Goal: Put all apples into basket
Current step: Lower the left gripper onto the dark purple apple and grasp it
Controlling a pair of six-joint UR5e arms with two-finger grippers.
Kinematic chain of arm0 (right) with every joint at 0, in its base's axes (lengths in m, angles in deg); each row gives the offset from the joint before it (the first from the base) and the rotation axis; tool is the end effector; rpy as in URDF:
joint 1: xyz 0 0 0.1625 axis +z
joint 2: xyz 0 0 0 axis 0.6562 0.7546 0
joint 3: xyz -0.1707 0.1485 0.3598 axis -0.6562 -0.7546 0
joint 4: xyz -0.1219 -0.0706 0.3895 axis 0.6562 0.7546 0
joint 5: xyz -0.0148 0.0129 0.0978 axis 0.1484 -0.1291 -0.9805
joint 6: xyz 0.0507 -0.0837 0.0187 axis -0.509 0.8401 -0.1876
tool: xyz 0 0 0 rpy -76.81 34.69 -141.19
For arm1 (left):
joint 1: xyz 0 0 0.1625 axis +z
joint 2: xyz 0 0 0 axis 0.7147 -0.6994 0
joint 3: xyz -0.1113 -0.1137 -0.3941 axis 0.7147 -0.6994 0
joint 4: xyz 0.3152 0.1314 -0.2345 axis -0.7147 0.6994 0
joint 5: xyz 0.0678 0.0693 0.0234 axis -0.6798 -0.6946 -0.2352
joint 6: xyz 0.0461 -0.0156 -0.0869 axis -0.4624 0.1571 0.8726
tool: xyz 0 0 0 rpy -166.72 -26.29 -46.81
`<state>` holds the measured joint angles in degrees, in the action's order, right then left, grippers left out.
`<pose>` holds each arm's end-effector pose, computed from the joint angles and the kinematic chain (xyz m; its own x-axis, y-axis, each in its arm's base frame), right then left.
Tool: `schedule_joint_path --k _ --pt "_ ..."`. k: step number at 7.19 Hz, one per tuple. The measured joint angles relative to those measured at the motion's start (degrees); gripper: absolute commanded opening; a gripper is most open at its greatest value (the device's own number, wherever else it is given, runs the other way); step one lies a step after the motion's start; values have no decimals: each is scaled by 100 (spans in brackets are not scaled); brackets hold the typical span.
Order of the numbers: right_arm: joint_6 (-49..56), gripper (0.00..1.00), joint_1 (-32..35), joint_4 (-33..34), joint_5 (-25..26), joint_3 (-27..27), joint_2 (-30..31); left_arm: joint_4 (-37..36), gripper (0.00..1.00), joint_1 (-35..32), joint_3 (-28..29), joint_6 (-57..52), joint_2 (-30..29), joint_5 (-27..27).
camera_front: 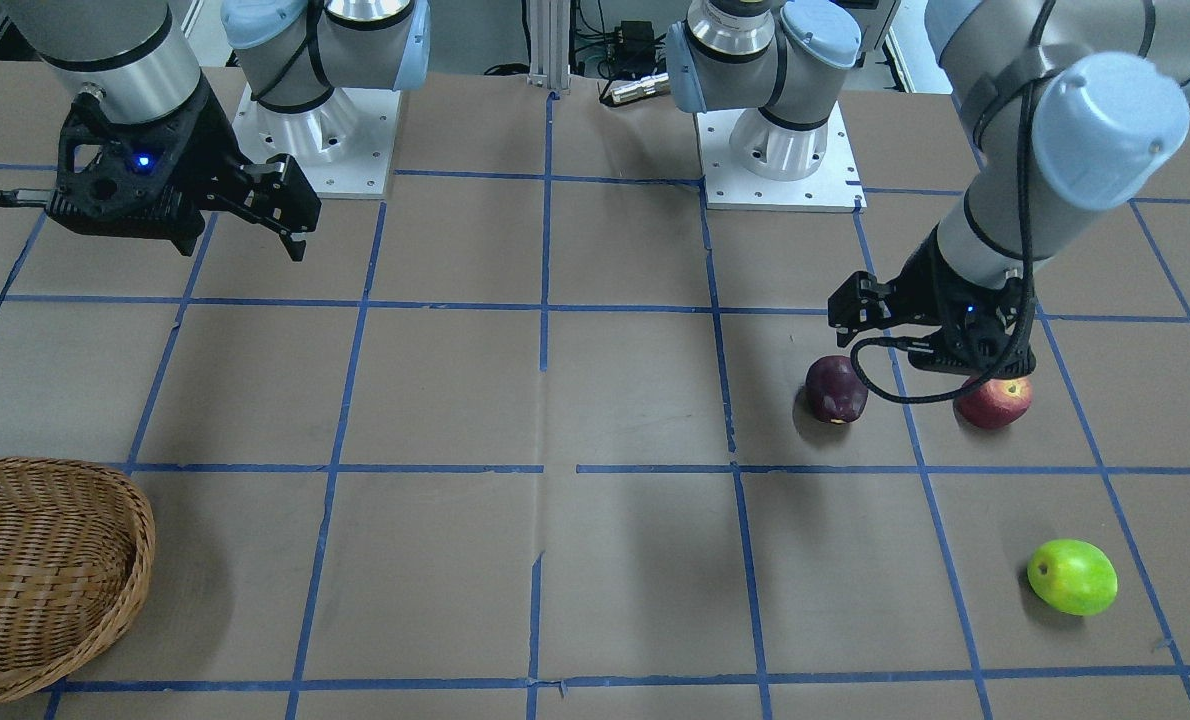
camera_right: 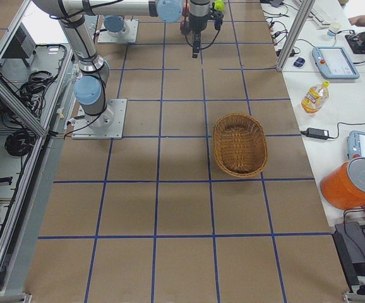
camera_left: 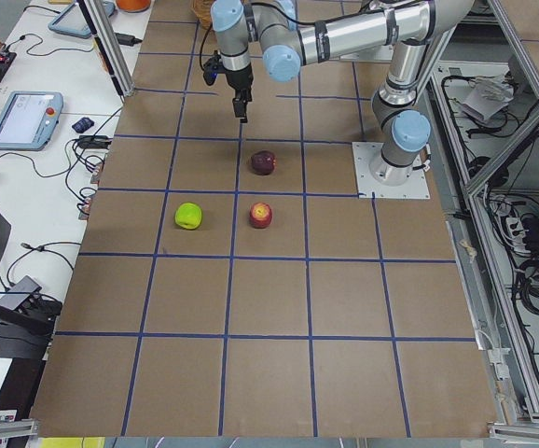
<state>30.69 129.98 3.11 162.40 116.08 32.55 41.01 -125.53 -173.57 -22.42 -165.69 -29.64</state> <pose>0.1247 -0.4883 0.4834 -0.9992 0.0404 -0.0019 0.0403 0.9987 0.0309 -0.0339 -0.5356 0.3653 -0.9881 0.1522 -0.0207 0.1483 0.9804 0.1293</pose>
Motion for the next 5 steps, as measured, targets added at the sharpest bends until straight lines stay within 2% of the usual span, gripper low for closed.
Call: schedule_joint_path --k 2,3,5 --pt "-22 100 17 0 -8 12 0 -1294 100 61 -902 -410 -316 -185" --pt "-27 100 21 -4 -9 26 0 -1693 100 71 -1235 -551 -468 -242" --pt "-35 100 24 -7 -4 49 4 -1919 100 77 -1561 -719 -703 -579"
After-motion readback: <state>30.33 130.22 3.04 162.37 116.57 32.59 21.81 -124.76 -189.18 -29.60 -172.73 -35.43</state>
